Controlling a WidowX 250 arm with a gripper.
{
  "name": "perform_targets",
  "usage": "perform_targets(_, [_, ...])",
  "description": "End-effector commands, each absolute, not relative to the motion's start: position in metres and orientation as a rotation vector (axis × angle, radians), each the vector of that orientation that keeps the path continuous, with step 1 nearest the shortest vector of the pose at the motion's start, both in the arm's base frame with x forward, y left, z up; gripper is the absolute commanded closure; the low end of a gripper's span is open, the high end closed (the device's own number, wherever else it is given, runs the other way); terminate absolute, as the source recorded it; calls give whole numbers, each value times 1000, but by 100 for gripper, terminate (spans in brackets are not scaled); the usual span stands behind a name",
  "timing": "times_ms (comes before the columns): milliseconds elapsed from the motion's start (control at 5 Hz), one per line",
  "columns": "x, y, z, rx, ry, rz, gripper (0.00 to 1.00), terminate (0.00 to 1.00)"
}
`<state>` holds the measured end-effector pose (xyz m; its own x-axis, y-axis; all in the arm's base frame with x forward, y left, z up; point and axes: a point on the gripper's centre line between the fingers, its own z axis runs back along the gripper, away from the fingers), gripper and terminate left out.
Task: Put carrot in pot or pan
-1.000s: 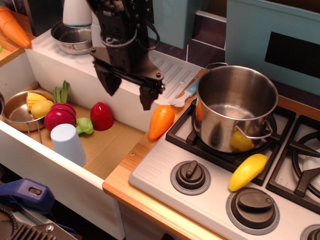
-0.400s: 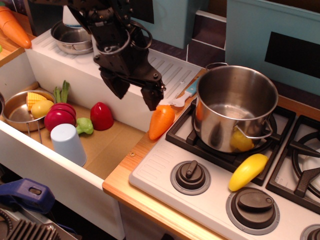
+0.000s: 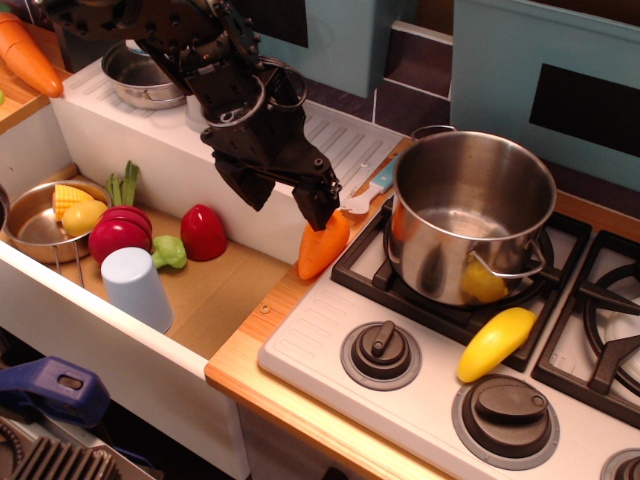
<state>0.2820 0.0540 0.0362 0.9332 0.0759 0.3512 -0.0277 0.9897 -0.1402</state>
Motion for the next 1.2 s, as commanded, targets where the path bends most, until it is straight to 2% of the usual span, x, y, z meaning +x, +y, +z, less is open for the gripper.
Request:
perform_targets(0, [287, 48, 34, -153, -399, 63, 0, 0])
perform_targets(600, [289, 36, 17, -190, -424, 80, 0, 0])
perform_targets(800, [282, 31, 14, -177, -402, 109, 100, 0])
perform_targets(1000, [277, 28, 11, -162, -410, 126, 100, 0])
